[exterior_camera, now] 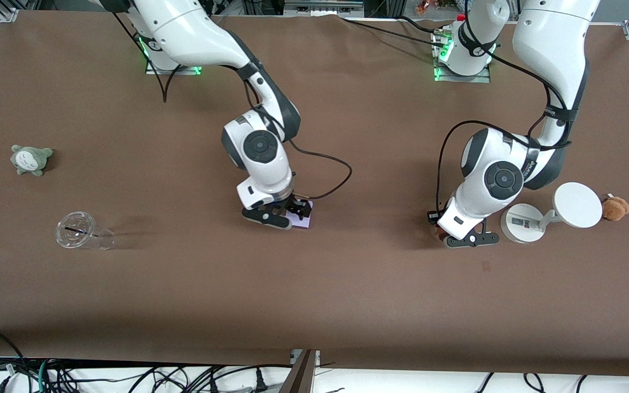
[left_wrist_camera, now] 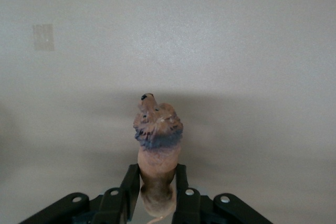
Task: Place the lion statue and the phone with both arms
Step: 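Grasp the phone with the right gripper while the left gripper carries the lion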
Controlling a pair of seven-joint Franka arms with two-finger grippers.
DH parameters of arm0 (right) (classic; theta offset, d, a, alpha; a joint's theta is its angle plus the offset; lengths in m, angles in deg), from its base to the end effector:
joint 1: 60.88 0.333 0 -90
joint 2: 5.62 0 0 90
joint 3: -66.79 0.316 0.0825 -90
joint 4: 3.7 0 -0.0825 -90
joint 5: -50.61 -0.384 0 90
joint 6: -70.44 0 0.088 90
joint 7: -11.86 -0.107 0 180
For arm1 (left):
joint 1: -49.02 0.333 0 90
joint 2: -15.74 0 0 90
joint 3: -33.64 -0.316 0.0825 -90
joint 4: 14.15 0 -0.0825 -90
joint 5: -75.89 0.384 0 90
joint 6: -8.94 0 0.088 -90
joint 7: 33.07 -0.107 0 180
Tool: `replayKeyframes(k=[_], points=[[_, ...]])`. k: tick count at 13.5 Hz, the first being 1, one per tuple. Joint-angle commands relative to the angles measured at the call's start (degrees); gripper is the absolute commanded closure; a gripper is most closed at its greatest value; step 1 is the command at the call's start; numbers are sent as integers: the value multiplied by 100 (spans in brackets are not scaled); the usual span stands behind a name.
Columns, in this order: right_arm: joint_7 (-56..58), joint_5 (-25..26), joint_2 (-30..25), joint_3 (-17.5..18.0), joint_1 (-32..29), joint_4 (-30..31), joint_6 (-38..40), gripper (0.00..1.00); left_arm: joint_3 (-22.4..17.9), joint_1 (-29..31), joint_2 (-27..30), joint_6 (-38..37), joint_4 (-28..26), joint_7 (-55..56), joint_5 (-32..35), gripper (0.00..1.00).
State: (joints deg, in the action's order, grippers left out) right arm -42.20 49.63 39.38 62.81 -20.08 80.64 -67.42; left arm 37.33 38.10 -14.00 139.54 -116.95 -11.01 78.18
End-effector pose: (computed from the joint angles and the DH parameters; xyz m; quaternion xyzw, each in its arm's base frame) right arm 0.5817 0.4477 0.2267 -0.9866 0.1434 -0.0652 0.0413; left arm 0.6315 -0.1604 0.2583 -0.9983 -0.0557 0.0158 0.0041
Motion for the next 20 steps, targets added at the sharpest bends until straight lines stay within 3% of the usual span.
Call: replayKeyframes(k=[1,10,20], points=[[-87,10,343,-94,165,-392,-21,0,53,151,162,8,-127,-113,123,100],[-87,221,607,-112,298,-436,-162,0,62,1039,109,412,-417,-1308,123,100],[-96,336,748,-103,306,-436,-197,0,62,1285,-225,861,-408,-1704,105,100]])
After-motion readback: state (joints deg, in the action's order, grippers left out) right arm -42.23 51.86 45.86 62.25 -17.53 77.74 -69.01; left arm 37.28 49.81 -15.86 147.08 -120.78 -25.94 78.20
